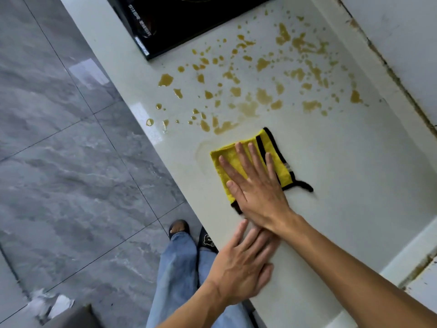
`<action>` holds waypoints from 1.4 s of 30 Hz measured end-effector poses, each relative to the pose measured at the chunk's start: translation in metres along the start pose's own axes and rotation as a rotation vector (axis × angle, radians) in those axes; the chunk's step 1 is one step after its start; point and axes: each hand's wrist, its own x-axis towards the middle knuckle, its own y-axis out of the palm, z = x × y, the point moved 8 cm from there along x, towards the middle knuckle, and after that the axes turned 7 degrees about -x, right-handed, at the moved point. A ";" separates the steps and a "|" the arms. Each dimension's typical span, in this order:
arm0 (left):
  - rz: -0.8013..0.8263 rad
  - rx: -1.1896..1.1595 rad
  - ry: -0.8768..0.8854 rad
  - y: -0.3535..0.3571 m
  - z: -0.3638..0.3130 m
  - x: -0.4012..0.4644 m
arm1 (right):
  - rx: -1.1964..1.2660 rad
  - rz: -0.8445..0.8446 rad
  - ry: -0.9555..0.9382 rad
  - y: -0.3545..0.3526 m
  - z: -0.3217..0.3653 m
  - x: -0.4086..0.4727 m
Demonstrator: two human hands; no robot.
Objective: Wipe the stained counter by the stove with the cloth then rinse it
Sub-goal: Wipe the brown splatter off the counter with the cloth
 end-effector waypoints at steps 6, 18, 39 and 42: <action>-0.047 -0.026 -0.005 -0.004 0.001 0.002 | 0.040 0.047 -0.209 -0.003 0.064 0.041; 0.009 0.052 -0.022 0.017 0.002 0.001 | 0.051 0.027 -0.158 0.001 0.073 0.054; -0.277 -0.147 -0.163 -0.031 0.025 0.006 | 0.056 0.073 -0.035 -0.013 0.002 0.133; -0.355 -0.088 -0.386 -0.064 0.077 0.018 | 0.070 0.099 0.043 -0.014 -0.036 0.107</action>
